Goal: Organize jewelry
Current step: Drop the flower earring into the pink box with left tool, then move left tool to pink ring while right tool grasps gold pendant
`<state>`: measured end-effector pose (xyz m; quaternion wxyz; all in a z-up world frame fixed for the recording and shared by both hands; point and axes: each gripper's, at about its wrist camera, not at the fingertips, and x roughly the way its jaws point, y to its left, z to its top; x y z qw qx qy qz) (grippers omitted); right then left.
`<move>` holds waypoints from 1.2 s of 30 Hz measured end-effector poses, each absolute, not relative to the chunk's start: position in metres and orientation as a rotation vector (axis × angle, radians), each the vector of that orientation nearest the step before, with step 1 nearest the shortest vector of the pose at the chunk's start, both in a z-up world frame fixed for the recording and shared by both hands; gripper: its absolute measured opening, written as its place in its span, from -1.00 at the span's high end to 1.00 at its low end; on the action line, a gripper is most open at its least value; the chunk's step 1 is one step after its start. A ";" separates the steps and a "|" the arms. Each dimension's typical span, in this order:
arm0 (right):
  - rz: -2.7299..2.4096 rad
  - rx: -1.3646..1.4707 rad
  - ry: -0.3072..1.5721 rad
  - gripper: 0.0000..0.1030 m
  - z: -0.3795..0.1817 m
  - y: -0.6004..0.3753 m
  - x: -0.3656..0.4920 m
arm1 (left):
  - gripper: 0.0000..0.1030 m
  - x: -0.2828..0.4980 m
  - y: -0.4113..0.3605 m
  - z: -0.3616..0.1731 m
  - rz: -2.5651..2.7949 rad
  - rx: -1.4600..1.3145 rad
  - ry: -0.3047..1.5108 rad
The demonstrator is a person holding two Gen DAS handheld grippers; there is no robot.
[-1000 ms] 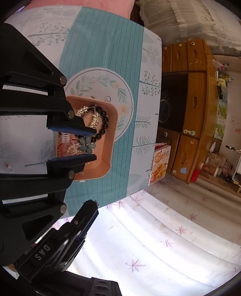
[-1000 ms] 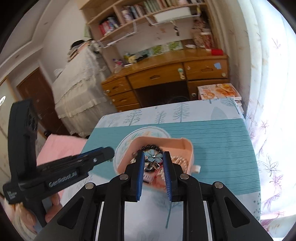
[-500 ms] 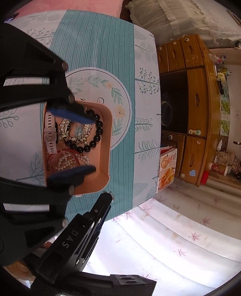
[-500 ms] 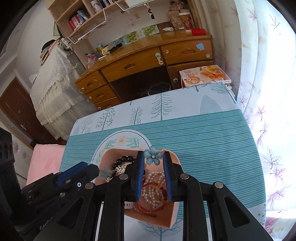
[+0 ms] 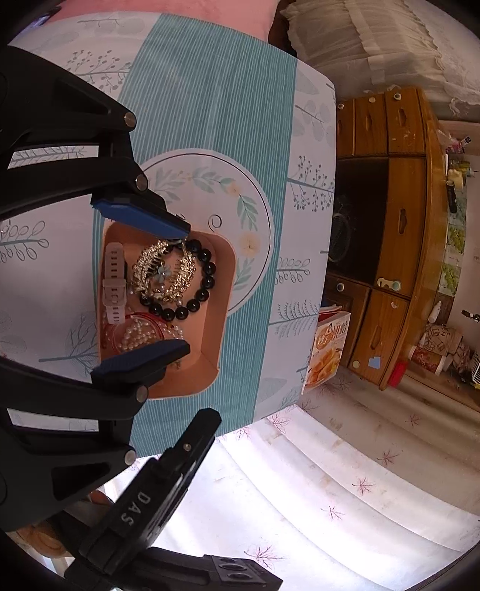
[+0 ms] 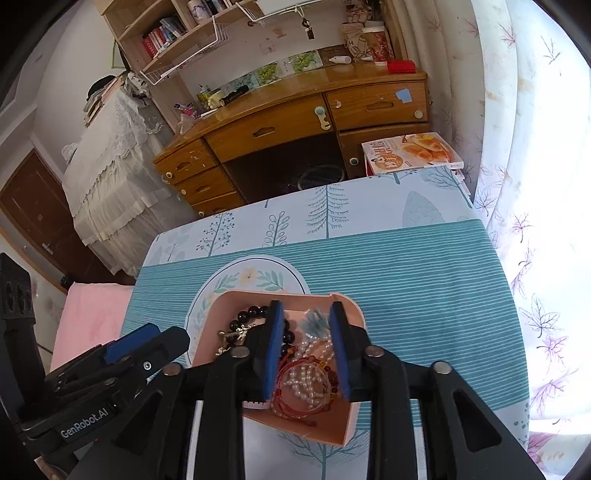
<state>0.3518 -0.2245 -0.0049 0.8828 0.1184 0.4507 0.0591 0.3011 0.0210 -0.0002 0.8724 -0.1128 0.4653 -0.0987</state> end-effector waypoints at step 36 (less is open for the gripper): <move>0.243 -0.004 0.949 0.20 -0.060 -0.224 0.083 | -0.05 0.081 0.044 -0.056 -0.365 0.028 0.931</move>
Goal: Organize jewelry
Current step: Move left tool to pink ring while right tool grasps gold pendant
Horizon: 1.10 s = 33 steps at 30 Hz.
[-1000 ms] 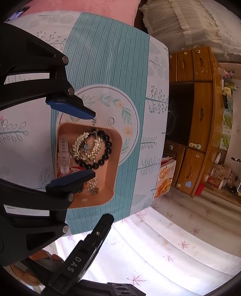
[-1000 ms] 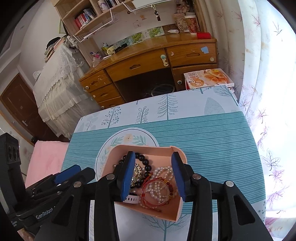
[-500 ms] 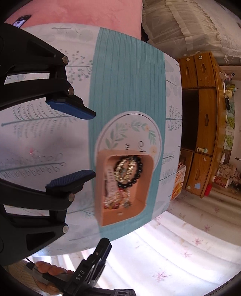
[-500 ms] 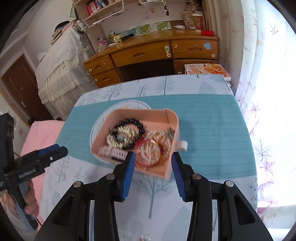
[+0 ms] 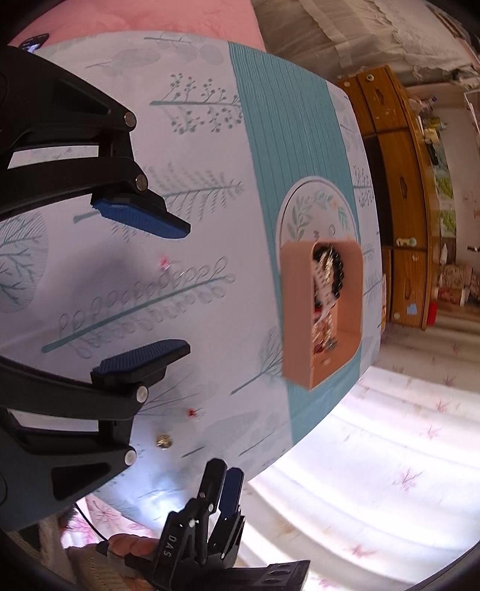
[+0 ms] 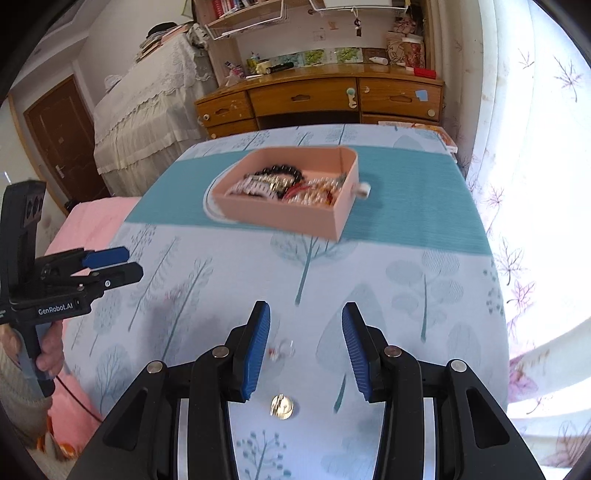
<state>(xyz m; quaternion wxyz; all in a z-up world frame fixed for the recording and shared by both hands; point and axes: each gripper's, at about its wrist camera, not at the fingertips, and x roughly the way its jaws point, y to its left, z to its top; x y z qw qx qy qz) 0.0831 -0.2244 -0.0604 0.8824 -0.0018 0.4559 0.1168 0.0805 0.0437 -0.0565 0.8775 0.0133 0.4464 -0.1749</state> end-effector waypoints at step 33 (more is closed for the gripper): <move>0.376 -0.251 0.853 0.63 -0.137 -0.195 0.026 | -0.05 0.083 0.053 -0.115 -0.218 -0.054 0.922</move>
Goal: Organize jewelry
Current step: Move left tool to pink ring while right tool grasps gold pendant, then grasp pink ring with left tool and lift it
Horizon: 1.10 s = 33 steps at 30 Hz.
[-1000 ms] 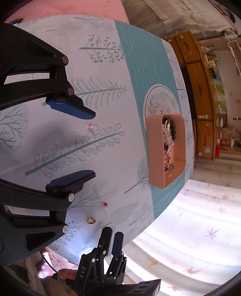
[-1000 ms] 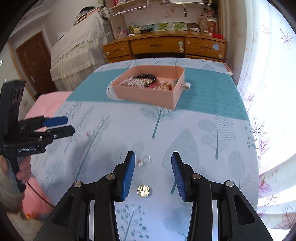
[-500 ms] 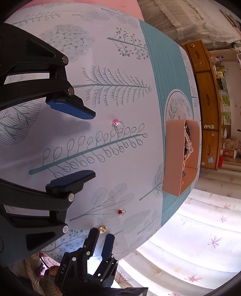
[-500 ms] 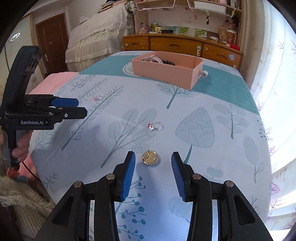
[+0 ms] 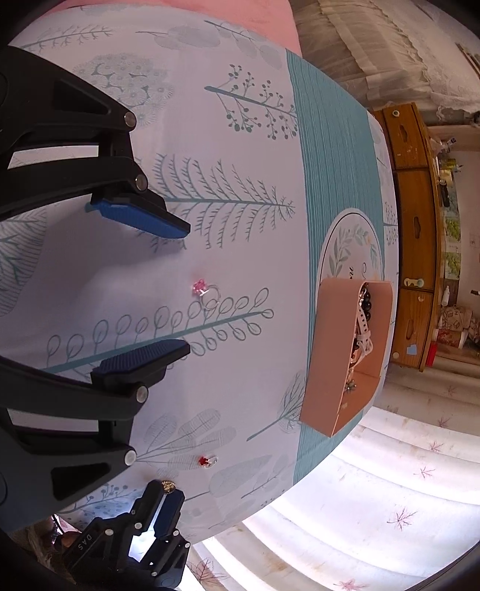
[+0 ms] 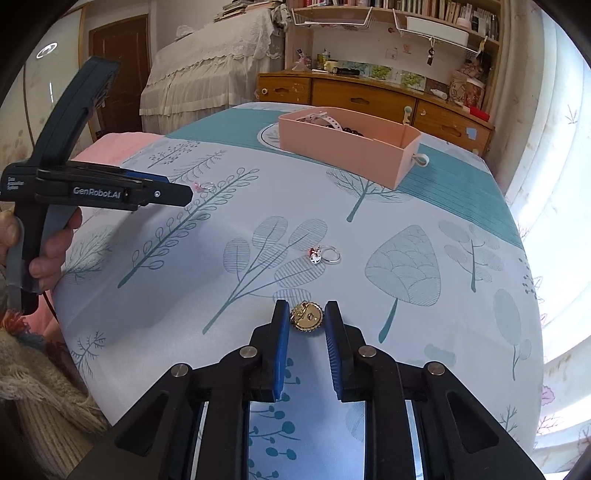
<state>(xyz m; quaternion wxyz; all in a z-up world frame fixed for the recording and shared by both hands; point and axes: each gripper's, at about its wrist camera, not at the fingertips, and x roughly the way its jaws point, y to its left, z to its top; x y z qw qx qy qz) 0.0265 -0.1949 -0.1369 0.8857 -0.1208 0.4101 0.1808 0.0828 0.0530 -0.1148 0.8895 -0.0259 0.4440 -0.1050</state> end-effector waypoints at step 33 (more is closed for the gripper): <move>0.373 -0.168 0.860 0.63 -0.140 -0.203 0.030 | 0.84 0.107 0.039 -0.119 -0.503 0.290 0.909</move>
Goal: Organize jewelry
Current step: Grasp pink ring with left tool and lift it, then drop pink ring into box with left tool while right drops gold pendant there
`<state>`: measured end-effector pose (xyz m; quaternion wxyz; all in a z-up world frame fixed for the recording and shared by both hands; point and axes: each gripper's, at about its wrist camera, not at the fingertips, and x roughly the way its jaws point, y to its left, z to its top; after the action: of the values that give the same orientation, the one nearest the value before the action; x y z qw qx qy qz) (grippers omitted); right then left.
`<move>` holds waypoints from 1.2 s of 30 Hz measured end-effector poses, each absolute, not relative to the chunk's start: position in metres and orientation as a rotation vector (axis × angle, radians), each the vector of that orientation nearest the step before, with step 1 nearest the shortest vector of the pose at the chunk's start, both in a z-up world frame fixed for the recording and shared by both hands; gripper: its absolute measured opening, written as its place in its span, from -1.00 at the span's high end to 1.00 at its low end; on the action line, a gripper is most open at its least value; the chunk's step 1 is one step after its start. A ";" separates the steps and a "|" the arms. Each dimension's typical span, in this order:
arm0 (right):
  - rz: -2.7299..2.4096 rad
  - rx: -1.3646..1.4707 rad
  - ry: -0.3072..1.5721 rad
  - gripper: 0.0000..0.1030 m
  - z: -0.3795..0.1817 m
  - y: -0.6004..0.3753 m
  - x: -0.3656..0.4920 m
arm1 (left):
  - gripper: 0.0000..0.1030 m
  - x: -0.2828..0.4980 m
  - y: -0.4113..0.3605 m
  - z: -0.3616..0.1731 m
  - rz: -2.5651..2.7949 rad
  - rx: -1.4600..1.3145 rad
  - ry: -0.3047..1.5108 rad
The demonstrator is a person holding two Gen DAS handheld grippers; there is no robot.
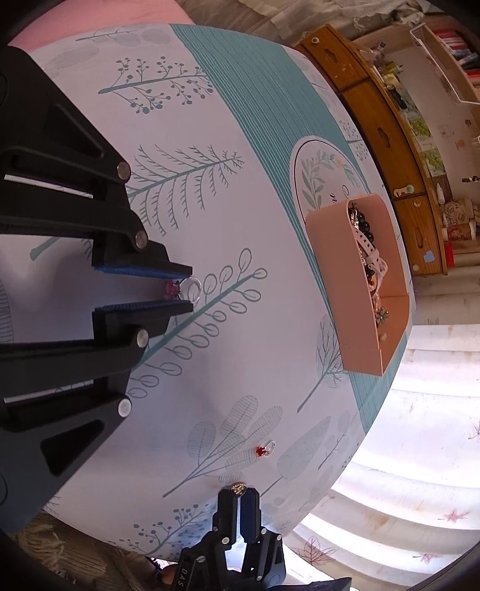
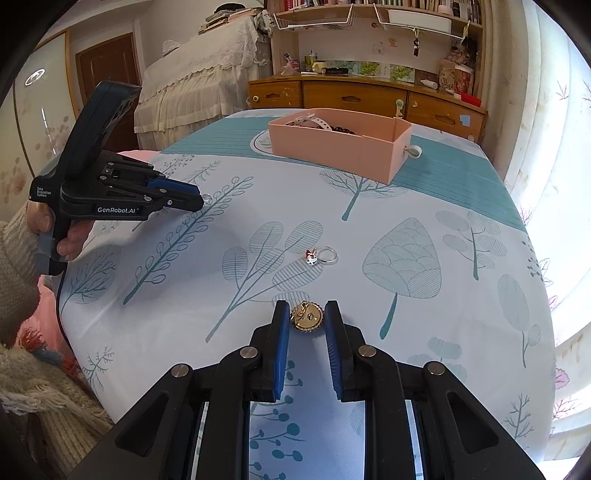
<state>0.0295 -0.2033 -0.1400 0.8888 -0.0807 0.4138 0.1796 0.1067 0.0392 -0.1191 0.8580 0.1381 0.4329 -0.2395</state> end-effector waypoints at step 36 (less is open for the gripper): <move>0.394 -0.046 0.691 0.63 -0.021 -0.177 0.104 | 0.85 0.155 0.009 -0.007 -0.363 0.073 0.768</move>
<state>0.1044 -0.1773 -0.0210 0.9217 -0.0225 0.3362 0.1919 0.1549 0.0092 -0.0072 0.9104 0.0354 0.3726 -0.1762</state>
